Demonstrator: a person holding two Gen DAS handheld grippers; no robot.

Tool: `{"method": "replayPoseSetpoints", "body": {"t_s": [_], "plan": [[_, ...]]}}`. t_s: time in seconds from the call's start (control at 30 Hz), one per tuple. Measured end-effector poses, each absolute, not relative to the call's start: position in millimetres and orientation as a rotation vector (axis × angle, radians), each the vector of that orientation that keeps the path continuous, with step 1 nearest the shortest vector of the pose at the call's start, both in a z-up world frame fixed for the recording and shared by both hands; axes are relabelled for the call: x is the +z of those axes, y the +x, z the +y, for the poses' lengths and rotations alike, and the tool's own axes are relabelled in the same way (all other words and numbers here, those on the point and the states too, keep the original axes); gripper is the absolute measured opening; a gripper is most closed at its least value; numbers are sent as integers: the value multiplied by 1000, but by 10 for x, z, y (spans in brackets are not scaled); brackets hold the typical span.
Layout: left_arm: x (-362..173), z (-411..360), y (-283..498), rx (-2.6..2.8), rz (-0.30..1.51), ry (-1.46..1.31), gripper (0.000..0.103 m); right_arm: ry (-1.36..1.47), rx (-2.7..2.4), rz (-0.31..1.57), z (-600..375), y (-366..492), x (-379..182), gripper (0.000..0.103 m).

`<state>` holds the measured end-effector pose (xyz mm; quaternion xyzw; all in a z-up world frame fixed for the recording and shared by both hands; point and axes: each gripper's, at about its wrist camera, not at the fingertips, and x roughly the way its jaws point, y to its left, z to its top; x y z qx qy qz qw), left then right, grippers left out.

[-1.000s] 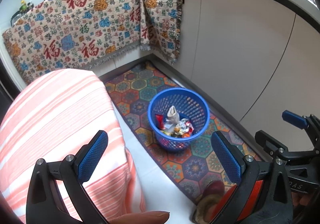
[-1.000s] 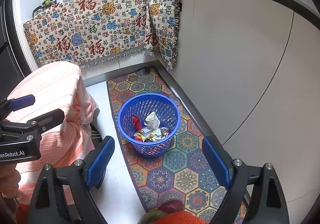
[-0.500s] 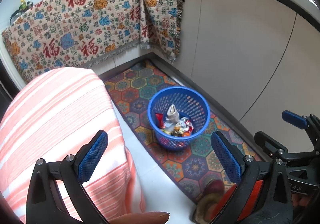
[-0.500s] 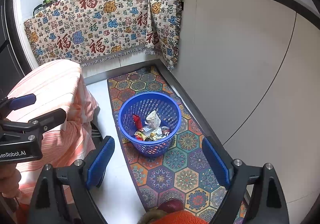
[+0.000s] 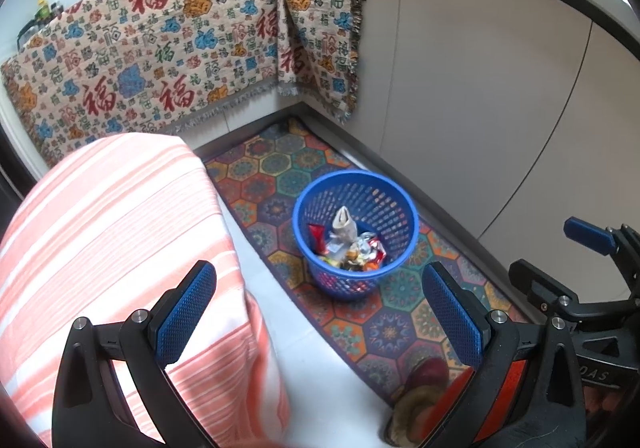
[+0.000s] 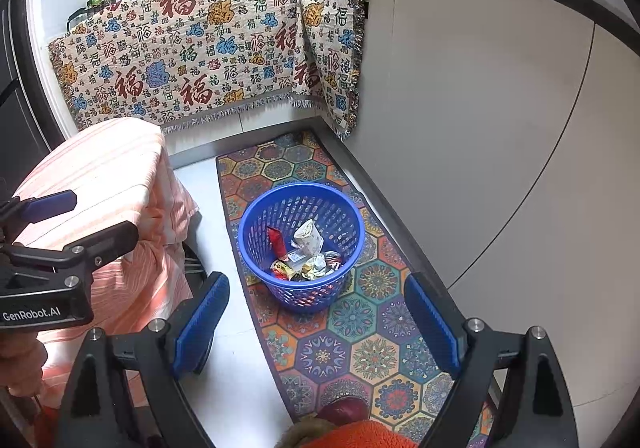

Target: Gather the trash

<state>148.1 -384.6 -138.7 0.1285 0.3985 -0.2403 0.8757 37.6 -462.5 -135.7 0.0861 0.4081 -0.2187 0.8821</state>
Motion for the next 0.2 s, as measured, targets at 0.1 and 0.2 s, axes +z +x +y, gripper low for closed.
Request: {"method": "replayPoseSetpoints", "body": {"t_s": [0.1,0.2], "plan": [[-1390,-3840,1464,-497,822,252,102,182,-457,852,-4622,376,-1365,91],[-1387,-3833,1457,-495,815,254,102,186,-459,851,-4636,373,-1368,91]]}}
